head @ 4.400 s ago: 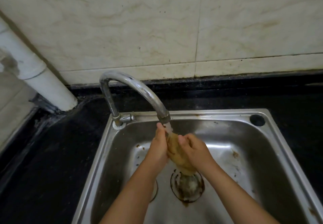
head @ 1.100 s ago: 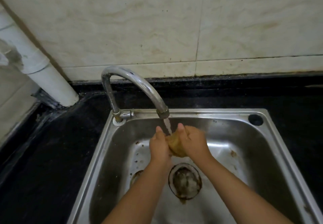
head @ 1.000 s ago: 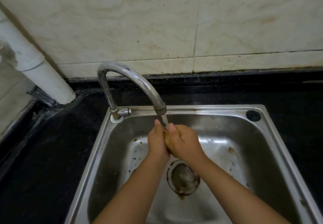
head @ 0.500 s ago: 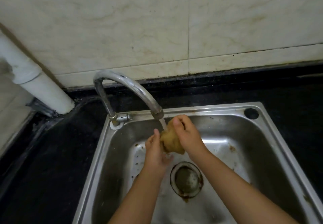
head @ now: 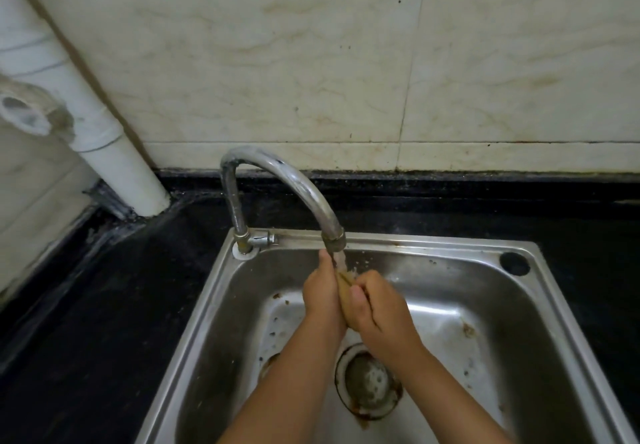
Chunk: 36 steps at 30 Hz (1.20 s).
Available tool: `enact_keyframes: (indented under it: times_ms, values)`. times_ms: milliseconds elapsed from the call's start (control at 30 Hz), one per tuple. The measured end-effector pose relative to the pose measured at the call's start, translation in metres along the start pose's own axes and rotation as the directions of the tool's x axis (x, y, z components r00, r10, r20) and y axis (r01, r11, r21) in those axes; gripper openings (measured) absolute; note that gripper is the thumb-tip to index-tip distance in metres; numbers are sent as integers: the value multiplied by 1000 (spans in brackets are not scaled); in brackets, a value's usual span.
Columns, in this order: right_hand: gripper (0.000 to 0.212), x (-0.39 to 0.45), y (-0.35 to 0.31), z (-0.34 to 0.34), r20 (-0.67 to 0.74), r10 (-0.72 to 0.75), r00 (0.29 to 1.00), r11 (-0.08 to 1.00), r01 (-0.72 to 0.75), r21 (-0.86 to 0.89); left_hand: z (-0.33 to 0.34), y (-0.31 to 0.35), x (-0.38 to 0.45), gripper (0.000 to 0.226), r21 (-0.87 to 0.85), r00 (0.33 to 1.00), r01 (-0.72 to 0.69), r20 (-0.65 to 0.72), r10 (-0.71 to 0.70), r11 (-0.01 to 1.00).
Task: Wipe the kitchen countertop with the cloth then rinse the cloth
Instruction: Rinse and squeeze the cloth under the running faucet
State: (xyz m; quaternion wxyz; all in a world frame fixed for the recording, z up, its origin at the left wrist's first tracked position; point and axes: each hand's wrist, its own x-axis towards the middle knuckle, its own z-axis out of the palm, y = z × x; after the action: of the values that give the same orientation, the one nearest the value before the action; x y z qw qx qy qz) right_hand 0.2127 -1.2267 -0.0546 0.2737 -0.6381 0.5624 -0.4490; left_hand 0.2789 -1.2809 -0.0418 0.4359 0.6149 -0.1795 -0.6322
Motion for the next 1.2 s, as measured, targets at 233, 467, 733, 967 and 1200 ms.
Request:
enact_keyframes:
  times_ms: [233, 467, 733, 967, 1200]
  values:
    - [26, 46, 6, 6, -58, 286, 956, 943, -292, -162, 4, 11, -6, 31, 31, 996, 52, 65, -54, 998]
    - [29, 52, 0, 5, -112, 390, 914, 919, -394, -12, -5, 11, -4, 35, 148, 990, -137, 30, 134, 979]
    - [30, 17, -7, 10, -118, 220, 968, 975, -217, 37, -4, 8, -10, 31, 106, 986, -119, 130, 105, 987]
    - [32, 32, 17, 5, -167, 452, 876, 891, -452, 44, -4, -4, -19, 20, 119, 979, -111, 184, 88, 987]
    - [38, 20, -18, 14, -168, 232, 958, 966, -206, 158, -8, 13, 0, 27, 80, 991, -128, 49, 124, 989]
